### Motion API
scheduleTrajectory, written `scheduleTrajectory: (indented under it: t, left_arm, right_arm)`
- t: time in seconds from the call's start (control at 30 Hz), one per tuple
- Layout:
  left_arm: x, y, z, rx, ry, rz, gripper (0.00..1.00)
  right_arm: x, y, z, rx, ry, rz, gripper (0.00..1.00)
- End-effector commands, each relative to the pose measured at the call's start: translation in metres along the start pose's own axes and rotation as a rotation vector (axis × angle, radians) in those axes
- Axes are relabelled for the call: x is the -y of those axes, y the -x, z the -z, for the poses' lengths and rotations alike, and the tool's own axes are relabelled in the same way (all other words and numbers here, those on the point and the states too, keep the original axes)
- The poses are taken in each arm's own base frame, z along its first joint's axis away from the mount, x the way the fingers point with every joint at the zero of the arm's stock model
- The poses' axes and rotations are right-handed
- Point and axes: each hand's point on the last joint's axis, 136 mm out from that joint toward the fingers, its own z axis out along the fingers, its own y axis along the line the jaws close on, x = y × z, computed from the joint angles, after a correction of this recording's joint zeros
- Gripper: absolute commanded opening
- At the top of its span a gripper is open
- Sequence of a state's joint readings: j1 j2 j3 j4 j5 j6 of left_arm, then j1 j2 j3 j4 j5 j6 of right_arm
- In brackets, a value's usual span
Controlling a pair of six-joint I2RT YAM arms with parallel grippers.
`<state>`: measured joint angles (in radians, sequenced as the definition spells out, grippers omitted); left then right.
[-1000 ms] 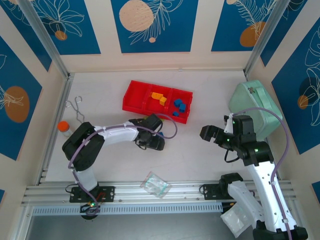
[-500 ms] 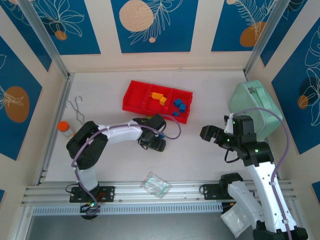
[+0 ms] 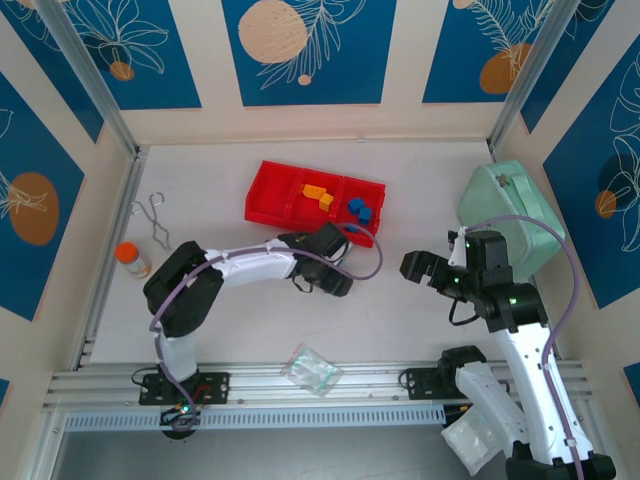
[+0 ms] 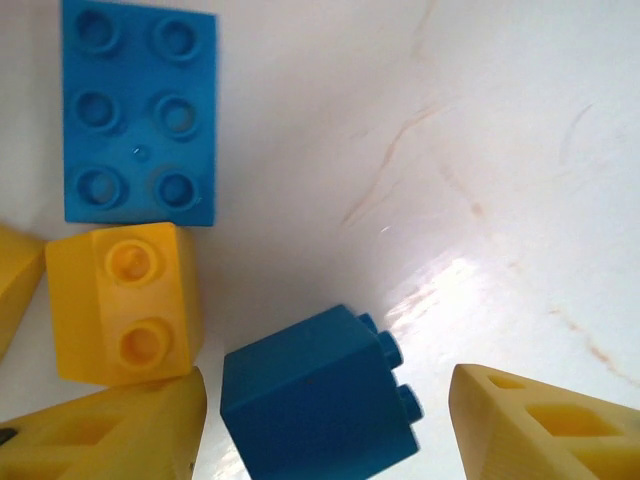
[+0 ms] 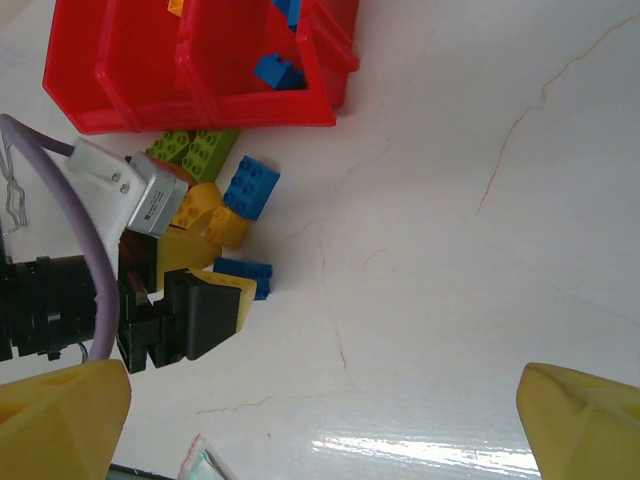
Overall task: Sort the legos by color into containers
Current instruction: Rotate the lego at the center of the table, then pick up the lego from the center of the table.
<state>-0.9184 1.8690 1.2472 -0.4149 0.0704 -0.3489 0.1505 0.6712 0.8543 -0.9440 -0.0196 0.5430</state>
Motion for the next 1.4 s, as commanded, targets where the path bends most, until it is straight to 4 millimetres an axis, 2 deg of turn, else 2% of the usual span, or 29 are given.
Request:
scheduleTrajectory:
  t: [0.0, 0.43, 0.6, 0.67, 0.9, 1.03, 1.13, 1.3, 1.37]
  left_arm:
    - [0.007, 0.006, -0.002, 0.011, -0.009, -0.055, 0.65]
    - [-0.001, -0.01, -0.017, -0.038, 0.052, -0.034, 0.65]
    - [-0.003, -0.014, -0.025, -0.055, 0.071, -0.009, 0.51]
    - [-0.002, -0.014, -0.025, -0.054, 0.068, -0.002, 0.5]
    - [-0.003, -0.012, -0.017, -0.039, 0.078, 0.021, 0.38]
    - [-0.001, -0.004, 0.003, 0.011, 0.085, 0.033, 0.34]
    - [0.0, 0.011, 0.032, 0.09, 0.092, 0.04, 0.34]
    - [-0.001, 0.053, 0.093, 0.25, 0.152, -0.001, 0.33]
    - [-0.005, 0.072, 0.11, 0.289, 0.197, -0.033, 0.33]
  right_arm:
    - [0.0, -0.005, -0.001, -0.018, 0.007, -0.002, 0.99]
    - [0.0, -0.006, -0.002, -0.025, 0.004, 0.004, 0.99]
    - [-0.001, -0.006, -0.003, -0.027, 0.004, 0.008, 0.99]
    - [-0.001, -0.007, -0.003, -0.028, 0.005, 0.009, 0.99]
    - [-0.001, -0.007, -0.003, -0.027, 0.0, 0.01, 0.99]
    - [0.0, -0.007, -0.003, -0.027, -0.002, 0.012, 0.99]
    - [0.0, -0.006, -0.002, -0.021, -0.002, 0.012, 0.99]
    - [0.0, -0.006, -0.002, -0.018, -0.003, 0.009, 0.99]
    - [0.0, -0.006, -0.002, -0.018, -0.003, 0.009, 0.99]
